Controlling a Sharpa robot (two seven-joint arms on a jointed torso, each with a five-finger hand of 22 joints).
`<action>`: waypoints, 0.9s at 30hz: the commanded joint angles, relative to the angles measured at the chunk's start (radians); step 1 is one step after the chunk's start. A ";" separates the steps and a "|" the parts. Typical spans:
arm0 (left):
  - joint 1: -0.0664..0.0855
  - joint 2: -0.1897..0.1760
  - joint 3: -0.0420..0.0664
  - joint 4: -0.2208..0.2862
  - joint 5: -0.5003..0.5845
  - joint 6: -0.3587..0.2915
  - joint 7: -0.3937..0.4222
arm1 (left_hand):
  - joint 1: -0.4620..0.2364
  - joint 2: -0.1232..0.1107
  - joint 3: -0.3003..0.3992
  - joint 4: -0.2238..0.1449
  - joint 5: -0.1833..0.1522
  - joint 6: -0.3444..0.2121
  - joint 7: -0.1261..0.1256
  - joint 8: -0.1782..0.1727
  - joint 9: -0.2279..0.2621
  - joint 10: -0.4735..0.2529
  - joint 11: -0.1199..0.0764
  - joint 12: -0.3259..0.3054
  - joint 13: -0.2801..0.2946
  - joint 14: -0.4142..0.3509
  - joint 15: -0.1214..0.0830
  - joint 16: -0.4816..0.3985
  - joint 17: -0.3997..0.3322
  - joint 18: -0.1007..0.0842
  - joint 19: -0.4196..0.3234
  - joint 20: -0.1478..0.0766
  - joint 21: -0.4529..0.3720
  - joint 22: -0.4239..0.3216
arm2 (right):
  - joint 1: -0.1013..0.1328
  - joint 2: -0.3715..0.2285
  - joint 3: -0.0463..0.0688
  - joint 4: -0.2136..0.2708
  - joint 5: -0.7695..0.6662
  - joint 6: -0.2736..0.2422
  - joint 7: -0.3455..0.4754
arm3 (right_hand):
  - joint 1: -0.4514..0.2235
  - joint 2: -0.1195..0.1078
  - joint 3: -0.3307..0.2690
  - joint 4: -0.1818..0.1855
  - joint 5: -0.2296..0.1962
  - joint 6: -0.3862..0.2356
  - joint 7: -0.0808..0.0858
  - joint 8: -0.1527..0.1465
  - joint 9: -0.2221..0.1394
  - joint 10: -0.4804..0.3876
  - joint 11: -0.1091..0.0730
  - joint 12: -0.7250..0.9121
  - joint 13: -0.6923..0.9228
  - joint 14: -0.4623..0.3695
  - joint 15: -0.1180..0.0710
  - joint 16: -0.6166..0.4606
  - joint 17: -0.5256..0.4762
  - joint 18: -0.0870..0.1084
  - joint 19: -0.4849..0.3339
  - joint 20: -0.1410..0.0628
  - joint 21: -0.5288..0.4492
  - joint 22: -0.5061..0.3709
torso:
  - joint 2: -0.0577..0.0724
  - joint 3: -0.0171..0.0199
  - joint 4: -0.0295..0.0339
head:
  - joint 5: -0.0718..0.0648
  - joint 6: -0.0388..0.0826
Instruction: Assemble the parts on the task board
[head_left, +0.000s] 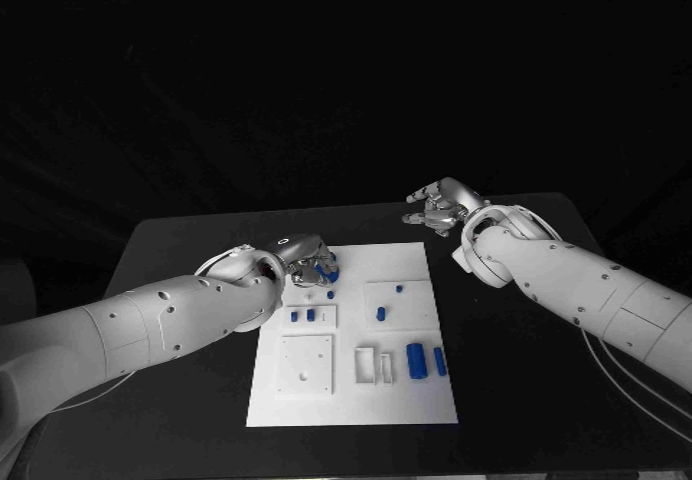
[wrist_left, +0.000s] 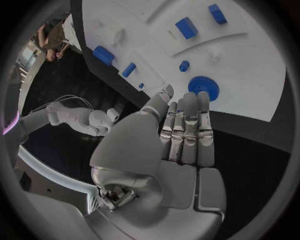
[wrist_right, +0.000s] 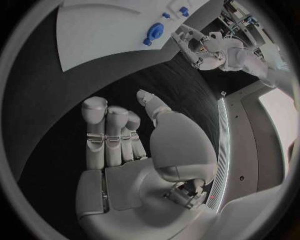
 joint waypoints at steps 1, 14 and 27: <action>-0.003 0.010 -0.003 -0.012 -0.089 0.043 0.000 | -0.001 -0.009 -0.001 0.014 -0.007 -0.009 -0.002 -0.002 -0.001 -0.007 -0.001 -0.006 -0.001 0.005 0.003 -0.004 0.000 0.006 0.010 0.001 -0.014 0.013 | 0.000 0.000 0.000 0.004 0.001 0.012 0.010 | -0.011 0.001 0.001 0.006 0.005 0.000 -0.001 -0.001 0.001 0.000 -0.005 -0.004 -0.002 0.004 -0.001 -0.006 -0.001 0.015 0.054 0.000 -0.006 0.056 | 0.000 -0.0002 0.0004 | -0.001 -0.001; -0.012 0.035 -0.012 -0.055 -0.092 0.077 0.033 | 0.009 -0.034 -0.014 0.077 -0.025 -0.012 -0.002 -0.002 -0.001 -0.022 0.003 -0.006 -0.001 0.000 0.008 -0.014 -0.007 -0.001 0.047 0.004 -0.110 0.004 | 0.000 0.003 0.000 0.006 0.002 0.007 0.015 | -0.012 -0.001 0.001 0.007 0.007 -0.001 -0.001 0.000 0.001 -0.021 -0.008 -0.068 -0.065 0.003 -0.003 -0.023 -0.018 0.013 0.054 -0.002 -0.026 0.046 | -0.002 0.0002 0.0008 | -0.001 -0.005; -0.027 0.057 -0.020 -0.094 -0.094 0.070 0.050 | 0.020 -0.020 0.017 0.059 -0.019 -0.008 -0.008 -0.002 -0.002 -0.001 -0.006 -0.006 -0.001 0.010 -0.001 0.005 0.001 0.001 0.055 -0.005 -0.092 0.025 | 0.000 0.003 0.000 0.004 0.019 -0.002 0.031 | -0.013 -0.008 0.020 0.002 0.007 0.020 -0.006 0.001 0.003 -0.025 -0.022 -0.279 -0.402 0.007 -0.015 -0.126 -0.118 0.010 0.047 -0.015 -0.239 -0.077 | -0.002 0.0006 -0.0006 | -0.005 -0.005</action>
